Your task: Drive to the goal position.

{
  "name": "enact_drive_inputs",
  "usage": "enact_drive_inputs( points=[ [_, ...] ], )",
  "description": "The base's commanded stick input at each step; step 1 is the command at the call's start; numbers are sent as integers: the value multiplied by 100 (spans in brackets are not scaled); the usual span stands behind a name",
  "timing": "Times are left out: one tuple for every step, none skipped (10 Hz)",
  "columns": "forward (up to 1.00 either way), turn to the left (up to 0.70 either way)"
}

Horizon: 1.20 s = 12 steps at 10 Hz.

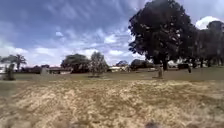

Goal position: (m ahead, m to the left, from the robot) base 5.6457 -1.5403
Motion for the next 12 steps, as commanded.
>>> enact_drive_inputs(
  points=[
    [70, 0],
    [70, 0],
    [70, 0],
    [70, 0],
    [70, 0],
    [70, 0],
    [70, 0],
    [70, 0],
    [70, 0],
    [70, 0],
    [70, 0],
    [70, 0]
  ],
)
